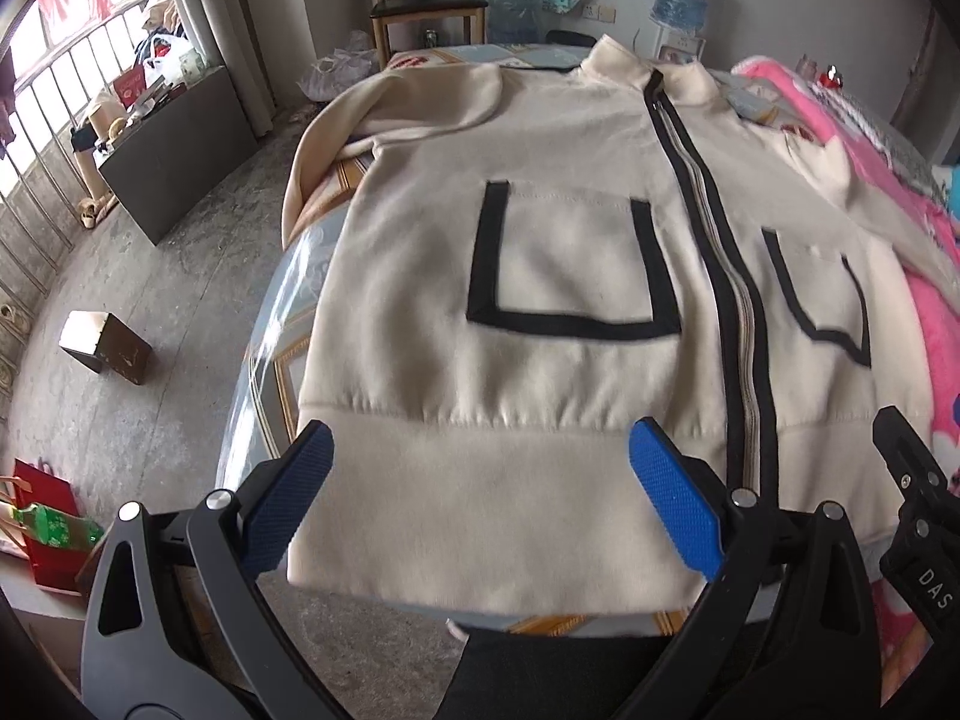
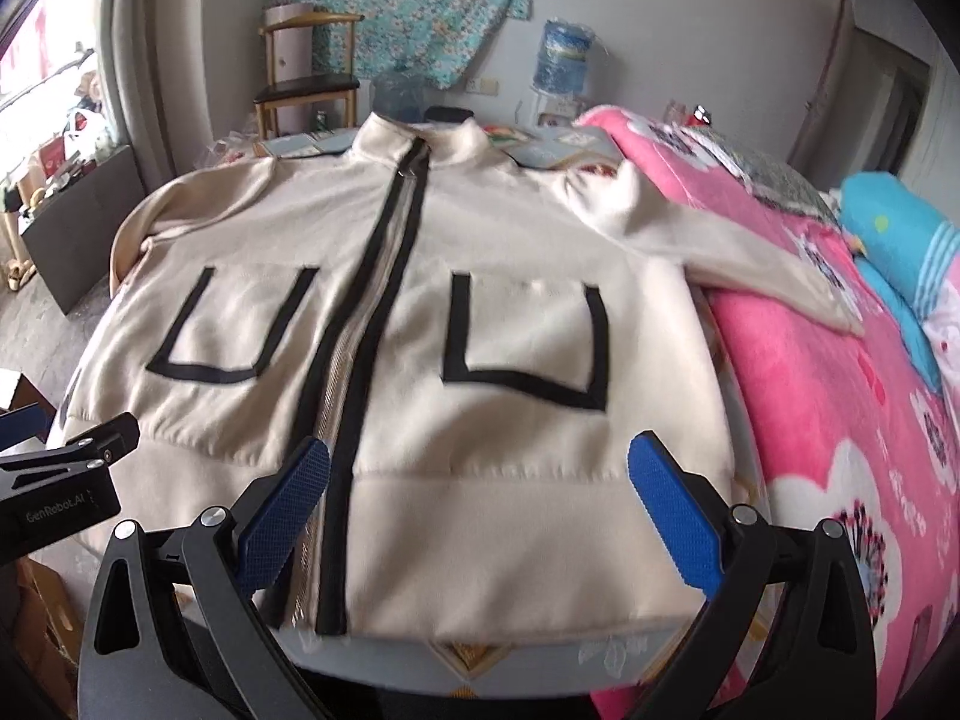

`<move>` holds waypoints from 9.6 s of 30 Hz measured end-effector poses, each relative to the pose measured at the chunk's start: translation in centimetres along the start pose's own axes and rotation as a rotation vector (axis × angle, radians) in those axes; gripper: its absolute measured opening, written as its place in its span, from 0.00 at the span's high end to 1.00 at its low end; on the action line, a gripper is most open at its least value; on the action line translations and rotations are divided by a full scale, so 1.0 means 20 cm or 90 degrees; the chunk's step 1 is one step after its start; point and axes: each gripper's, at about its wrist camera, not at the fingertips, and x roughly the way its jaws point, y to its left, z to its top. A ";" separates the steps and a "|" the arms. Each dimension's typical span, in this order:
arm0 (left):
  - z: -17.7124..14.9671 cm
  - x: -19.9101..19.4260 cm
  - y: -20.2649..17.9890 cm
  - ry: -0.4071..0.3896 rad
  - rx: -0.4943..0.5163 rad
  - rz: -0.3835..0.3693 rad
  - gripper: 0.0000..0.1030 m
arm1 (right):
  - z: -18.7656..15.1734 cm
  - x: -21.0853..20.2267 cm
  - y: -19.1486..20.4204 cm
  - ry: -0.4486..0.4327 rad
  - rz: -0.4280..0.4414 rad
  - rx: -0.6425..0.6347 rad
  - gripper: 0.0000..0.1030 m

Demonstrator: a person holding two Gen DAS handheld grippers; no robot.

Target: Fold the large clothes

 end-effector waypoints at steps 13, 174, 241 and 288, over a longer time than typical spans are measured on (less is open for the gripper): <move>0.37 0.03 0.52 -0.121 -0.113 -0.101 0.07 | 0.36 0.25 0.41 -0.039 0.180 -0.161 0.05; 0.81 0.00 -0.33 -0.068 0.266 -0.362 0.96 | 0.67 0.38 -0.58 -0.023 0.414 -0.094 0.93; 0.58 0.57 0.24 -0.071 0.079 0.146 0.50 | 0.79 0.94 -0.69 0.197 0.292 0.187 0.95; 0.55 0.57 0.34 -0.056 0.011 0.008 0.87 | 1.44 1.35 1.64 0.146 0.430 -0.315 0.85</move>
